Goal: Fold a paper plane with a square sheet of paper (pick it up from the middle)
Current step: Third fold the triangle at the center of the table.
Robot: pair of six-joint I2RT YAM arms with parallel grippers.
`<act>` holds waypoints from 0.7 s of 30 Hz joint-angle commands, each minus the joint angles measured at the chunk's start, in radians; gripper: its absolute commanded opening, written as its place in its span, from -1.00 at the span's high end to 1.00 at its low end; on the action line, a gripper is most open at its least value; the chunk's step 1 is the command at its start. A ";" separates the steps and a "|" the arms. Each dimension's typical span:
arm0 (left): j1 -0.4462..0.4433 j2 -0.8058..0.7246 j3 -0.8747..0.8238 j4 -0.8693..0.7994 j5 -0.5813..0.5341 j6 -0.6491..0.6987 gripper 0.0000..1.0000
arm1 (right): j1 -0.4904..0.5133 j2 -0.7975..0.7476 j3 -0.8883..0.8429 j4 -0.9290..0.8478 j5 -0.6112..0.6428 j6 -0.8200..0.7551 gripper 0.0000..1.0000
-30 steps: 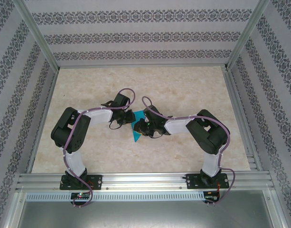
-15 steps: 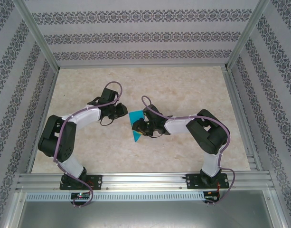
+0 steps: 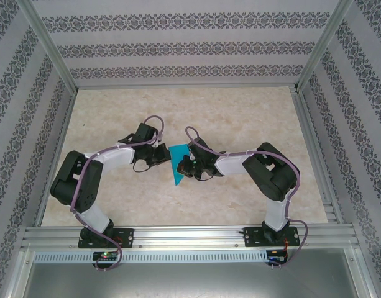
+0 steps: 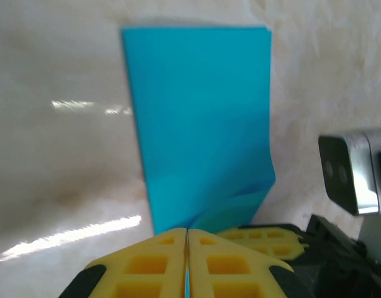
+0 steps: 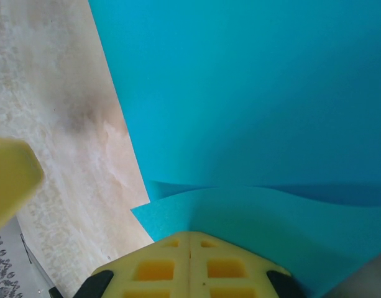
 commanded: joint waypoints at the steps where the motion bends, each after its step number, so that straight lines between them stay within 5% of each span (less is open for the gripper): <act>1: -0.041 0.001 -0.016 0.055 0.044 -0.017 0.90 | -0.004 0.040 -0.027 -0.050 0.032 -0.013 0.98; 21: -0.073 0.093 -0.022 0.027 -0.028 -0.012 1.00 | -0.005 0.037 -0.026 -0.047 0.030 -0.007 0.99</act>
